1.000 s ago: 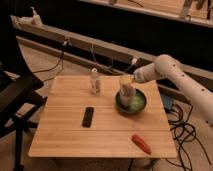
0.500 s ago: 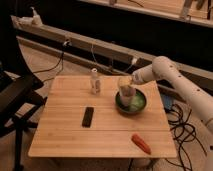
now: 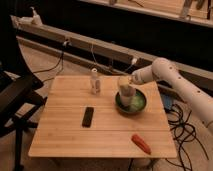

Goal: Place the white sponge in the ceramic cup

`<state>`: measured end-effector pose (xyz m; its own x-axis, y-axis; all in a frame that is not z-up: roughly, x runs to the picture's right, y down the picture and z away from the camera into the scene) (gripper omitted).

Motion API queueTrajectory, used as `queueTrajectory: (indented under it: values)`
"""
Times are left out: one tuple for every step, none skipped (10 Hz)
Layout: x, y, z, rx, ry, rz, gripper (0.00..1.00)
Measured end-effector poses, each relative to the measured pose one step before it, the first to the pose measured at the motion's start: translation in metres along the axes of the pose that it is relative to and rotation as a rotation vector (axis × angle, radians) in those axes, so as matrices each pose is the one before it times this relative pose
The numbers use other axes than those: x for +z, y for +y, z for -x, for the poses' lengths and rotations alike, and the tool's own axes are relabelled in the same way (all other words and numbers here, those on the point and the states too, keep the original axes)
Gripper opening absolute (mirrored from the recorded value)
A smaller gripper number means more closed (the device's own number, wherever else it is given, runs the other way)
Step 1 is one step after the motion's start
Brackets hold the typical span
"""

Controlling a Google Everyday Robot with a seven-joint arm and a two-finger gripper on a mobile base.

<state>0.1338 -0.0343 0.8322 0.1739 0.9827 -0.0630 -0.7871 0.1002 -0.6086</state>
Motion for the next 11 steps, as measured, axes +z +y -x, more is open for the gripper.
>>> queueTrajectory:
  values:
    - [-0.0007,-0.00095,0.00031,0.00135,-0.00581,-0.00722,0.6]
    - [-0.00115,-0.00162,-0.00005,0.00196,-0.00545,-0.00734,0.69]
    - [-0.00162,-0.00136,0.00066,-0.00023,-0.00522,-0.00676,0.77]
    - [-0.00092,-0.00059,0.00109,-0.00254,-0.00302,-0.00507,0.8]
    - [-0.00039,0.00003,0.00174,-0.00387,-0.0028,-0.00468,0.8]
    - [-0.00039,-0.00016,0.00194,-0.00423,-0.00277,-0.0051,0.8]
    - [-0.00114,-0.00092,0.0015,-0.00243,-0.00327,-0.00625,0.8]
    - [-0.00124,-0.00101,0.00143,0.00035,-0.00484,-0.00609,0.8]
    - [-0.00121,-0.00094,0.00103,0.00205,-0.00483,-0.00506,0.8]
    - [-0.00187,-0.00204,-0.00064,0.00516,-0.00087,-0.00419,0.75]
    - [0.00264,-0.00027,-0.00302,0.0017,0.01191,-0.00185,0.66]
